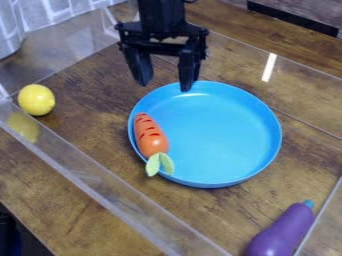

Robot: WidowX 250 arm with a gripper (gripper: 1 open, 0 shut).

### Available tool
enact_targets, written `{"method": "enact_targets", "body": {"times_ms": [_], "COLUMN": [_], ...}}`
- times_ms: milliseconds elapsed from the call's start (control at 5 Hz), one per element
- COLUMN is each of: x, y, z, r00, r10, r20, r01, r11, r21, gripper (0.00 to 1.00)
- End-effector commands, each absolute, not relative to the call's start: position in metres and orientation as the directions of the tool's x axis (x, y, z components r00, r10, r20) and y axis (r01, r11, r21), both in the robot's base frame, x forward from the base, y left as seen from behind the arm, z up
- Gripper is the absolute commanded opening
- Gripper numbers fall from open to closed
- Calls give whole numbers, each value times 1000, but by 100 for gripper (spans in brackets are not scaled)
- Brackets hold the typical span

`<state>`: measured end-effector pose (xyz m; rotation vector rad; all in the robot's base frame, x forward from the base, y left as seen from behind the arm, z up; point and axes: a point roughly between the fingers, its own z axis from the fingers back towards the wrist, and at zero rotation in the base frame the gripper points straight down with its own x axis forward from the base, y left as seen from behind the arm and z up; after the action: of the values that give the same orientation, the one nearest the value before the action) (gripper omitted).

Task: Put the carrot in the blue tray

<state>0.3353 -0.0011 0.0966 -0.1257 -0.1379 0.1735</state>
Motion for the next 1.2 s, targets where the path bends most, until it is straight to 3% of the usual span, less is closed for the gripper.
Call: {"method": "enact_targets", "body": {"times_ms": [0, 1000], "x": [337, 340], "y": [-6, -10], "z": [109, 118], "r00": [972, 964], "r10": [148, 106], "r20": [181, 243], "r01": [-128, -85], "r11": [984, 992], "r21": [-121, -95], "gripper": [100, 100]}}
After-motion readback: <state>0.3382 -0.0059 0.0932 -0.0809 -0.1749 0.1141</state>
